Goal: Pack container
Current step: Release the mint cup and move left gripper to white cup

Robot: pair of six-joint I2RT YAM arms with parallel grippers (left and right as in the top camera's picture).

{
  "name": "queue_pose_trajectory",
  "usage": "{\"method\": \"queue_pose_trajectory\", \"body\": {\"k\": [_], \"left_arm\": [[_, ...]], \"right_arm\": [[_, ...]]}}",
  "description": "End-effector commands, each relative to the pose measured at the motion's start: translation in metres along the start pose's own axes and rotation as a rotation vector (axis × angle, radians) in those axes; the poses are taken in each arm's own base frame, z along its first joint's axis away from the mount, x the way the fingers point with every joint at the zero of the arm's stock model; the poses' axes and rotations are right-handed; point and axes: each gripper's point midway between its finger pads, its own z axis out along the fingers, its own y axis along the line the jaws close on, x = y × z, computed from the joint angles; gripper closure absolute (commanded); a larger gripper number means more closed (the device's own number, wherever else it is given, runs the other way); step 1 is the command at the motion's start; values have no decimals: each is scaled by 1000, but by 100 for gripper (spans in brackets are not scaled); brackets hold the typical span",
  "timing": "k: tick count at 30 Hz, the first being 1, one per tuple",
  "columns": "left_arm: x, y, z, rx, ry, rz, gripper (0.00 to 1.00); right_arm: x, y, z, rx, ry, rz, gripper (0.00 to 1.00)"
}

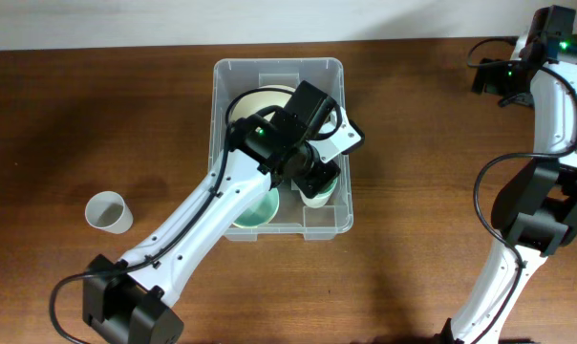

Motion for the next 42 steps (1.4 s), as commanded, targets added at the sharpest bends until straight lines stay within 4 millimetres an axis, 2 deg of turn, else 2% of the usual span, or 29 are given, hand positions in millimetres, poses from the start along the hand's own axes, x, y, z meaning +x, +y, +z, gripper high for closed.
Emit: {"method": "queue_pose_trajectory", "body": {"k": [1,5,6,9,10,11,13,15,16,17,18,19,24,29,35,42], "left_arm": [[2,10,-11,-74,-2,4,64],[17,68,-26,-371,46,-154,64],[24,88,-36,-463,53,-220,64],[39,121,-61,-590,45,-361,64],[51,143,-81,-659,22,-471,64],[60,155,-95,-699,6,-540,64],[81,178,-125,-761,-31,-697,59],[105,195,-150,-805,-67,-853,35],[123,203,-165,-822,-81,-944,29],[135,208,-174,-822,-85,-996,28],[160,214,-187,-793,-84,-1097,28],[171,215,-190,-771,-79,-1149,28],[230,216,-189,-684,12,-1353,28],[272,209,-156,-652,104,-1485,29],[299,210,-114,-632,120,-1523,29],[319,219,-107,-660,100,-1562,30]], "right_arm": [[-1,0,-6,-2,-10,11,1],[-1,0,-6,-2,-9,11,1],[-1,0,-6,-2,-10,11,1],[-1,0,-6,-2,-10,11,1],[-1,0,-6,-2,-10,11,1],[-1,0,-6,-2,-9,11,1],[-1,0,-6,-2,-10,11,1],[-1,0,-6,-2,-10,11,1],[-1,0,-6,-2,-10,11,1],[-1,0,-6,-2,-9,11,1],[-1,0,-6,-2,-10,11,1],[-1,0,-6,-2,-10,11,1],[-1,0,-6,-2,-10,11,1],[-1,0,-6,-2,-9,11,1],[-1,0,-6,-2,-10,11,1],[-1,0,-6,-2,-10,11,1]]}}
